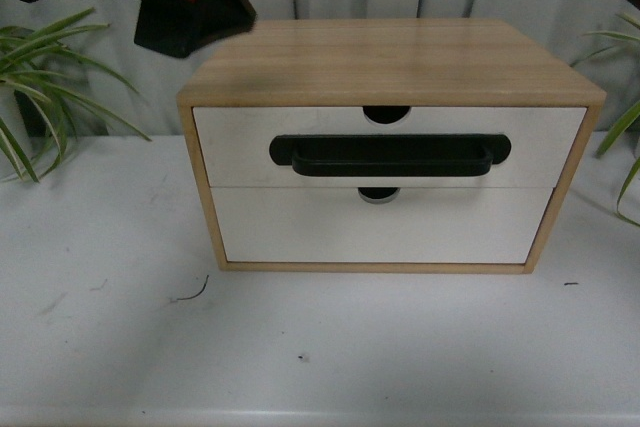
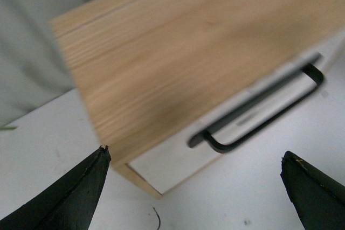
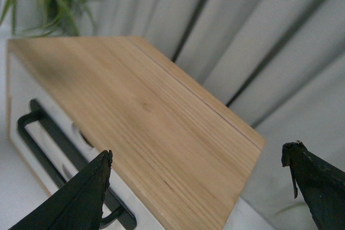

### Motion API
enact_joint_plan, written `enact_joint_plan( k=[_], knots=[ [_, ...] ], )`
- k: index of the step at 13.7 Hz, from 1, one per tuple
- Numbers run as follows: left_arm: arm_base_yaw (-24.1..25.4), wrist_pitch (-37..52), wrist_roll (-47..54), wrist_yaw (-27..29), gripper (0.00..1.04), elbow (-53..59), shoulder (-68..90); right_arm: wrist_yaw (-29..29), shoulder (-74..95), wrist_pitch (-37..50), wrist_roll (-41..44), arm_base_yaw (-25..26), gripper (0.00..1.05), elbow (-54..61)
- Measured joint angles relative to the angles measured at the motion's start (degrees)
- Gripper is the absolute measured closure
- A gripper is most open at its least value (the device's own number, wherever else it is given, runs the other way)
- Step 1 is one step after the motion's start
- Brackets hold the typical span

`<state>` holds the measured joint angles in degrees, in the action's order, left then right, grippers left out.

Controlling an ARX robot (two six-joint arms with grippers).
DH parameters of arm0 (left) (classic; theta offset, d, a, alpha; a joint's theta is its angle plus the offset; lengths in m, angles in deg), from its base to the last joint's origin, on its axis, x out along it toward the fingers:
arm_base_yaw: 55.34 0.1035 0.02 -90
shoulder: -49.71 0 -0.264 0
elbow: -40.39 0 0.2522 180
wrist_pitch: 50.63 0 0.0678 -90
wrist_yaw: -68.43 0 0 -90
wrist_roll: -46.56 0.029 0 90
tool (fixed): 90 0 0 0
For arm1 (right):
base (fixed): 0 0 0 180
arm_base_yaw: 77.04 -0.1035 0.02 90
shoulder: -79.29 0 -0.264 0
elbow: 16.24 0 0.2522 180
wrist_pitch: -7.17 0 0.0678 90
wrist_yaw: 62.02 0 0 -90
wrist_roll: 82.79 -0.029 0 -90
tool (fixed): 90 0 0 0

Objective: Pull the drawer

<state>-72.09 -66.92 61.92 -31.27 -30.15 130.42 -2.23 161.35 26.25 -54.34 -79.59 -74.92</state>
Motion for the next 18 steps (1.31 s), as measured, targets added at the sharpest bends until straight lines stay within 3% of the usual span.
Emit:
enact_joint_plan(
  k=[1,2,3,11,13,15,18],
  knots=[
    [-3.67,-17.88,17.49,-6.12,0.07,-8.48,4.13,-11.41,0.39,-16.15,22.64,0.74,0.06,-6.03],
    [-5.14,-25.42,25.14,-6.27,0.07,-12.24,6.8,-13.9,2.32,-27.69,35.91,1.16,0.06,-10.1],
    [-5.64,-28.26,27.93,-6.25,0.07,-13.77,7.98,-13.9,3.26,-31.69,40.37,1.51,0.06,-11.56],
    [-6.88,-34.45,34.49,-5.03,0.07,-18.93,12.26,-11.56,8.15,-46.4,59.21,2.8,0.06,-17.03],
    [-7.63,-36.11,36.52,-3.39,0.07,-22.29,15.63,-9.09,11.61,-53.31,67.32,2.97,0.06,-20.31],
    [-10.75,-36.2,37.62,-1.6,0.07,-29.03,24.59,-5.18,17.42,-54.47,70.66,-0.07,0.06,-21.99],
    [-10.84,-31.69,36.09,-2.03,0.07,-30.1,30.53,-4.24,22.62,-51.34,70.71,-4.59,0.06,-22.67]
  ],
)
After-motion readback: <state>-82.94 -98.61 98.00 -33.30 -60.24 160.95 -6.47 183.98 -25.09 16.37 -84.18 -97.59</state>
